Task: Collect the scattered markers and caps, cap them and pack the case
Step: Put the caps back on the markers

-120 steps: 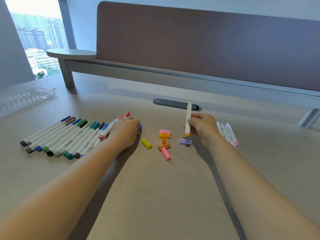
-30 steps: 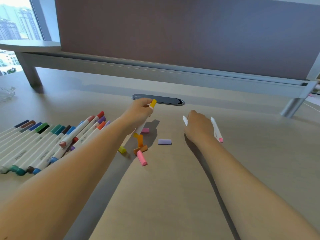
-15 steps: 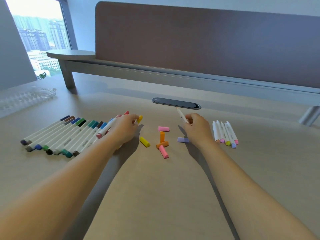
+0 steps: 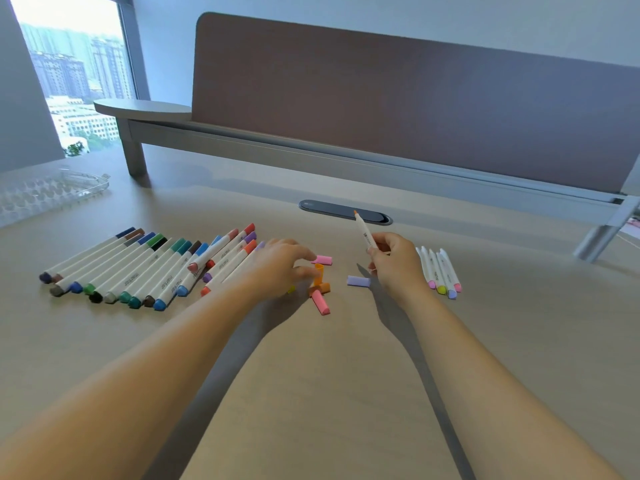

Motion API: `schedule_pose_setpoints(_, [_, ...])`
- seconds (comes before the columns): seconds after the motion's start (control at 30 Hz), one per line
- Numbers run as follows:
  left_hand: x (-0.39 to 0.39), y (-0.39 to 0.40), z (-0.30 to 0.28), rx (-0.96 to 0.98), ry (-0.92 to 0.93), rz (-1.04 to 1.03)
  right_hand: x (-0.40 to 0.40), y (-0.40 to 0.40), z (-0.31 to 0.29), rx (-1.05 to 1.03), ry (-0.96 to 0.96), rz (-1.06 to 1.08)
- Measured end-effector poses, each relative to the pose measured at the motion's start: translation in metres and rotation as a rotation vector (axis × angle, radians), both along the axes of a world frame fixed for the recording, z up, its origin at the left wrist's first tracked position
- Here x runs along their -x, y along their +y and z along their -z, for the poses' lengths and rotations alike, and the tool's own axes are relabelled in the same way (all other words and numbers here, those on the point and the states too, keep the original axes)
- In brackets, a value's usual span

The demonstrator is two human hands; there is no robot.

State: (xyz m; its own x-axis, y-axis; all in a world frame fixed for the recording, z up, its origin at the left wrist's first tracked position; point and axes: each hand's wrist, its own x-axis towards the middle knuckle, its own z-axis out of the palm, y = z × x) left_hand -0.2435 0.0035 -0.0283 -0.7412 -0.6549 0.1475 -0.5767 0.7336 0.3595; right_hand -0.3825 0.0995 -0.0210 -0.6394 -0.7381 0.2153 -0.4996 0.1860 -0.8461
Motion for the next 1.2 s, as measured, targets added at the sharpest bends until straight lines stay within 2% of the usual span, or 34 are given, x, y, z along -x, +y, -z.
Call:
schedule_pose_setpoints(0.13, [0.011, 0.005, 0.003, -0.025, -0.044, -0.018, -0.001, 0.003, -0.003, 0.014, -0.115, 0.007])
schedule_pose_setpoints(0.3, [0.018, 0.006, -0.001, -0.065, 0.043, -0.078, 0.001, 0.008, -0.011, 0.08, -0.406, -0.014])
schedule_pose_setpoints(0.37, [0.019, 0.006, -0.005, -0.103, 0.109, -0.102, 0.002, 0.009, -0.013, 0.074, -0.434, -0.023])
schedule_pose_setpoints(0.43, [0.019, 0.006, -0.009, -0.13, 0.18, -0.097, 0.002, 0.011, -0.013, 0.038, -0.346, -0.033])
schedule_pose_setpoints(0.57, [0.015, 0.006, -0.014, -0.175, 0.273, -0.053, 0.0, 0.011, -0.006, -0.027, 0.0, -0.087])
schedule_pose_setpoints(0.63, [0.012, 0.005, -0.016, -0.222, 0.329, -0.04, 0.0, 0.01, -0.003, -0.04, 0.081, -0.104])
schedule_pose_setpoints(0.83, [0.007, 0.005, -0.015, -0.344, 0.473, -0.058, -0.003, 0.009, -0.003, -0.111, 0.19, -0.068])
schedule_pose_setpoints(1.2, [0.009, 0.007, -0.017, -0.306, 0.445, -0.031, -0.007, 0.012, -0.009, -0.108, 0.239, -0.146])
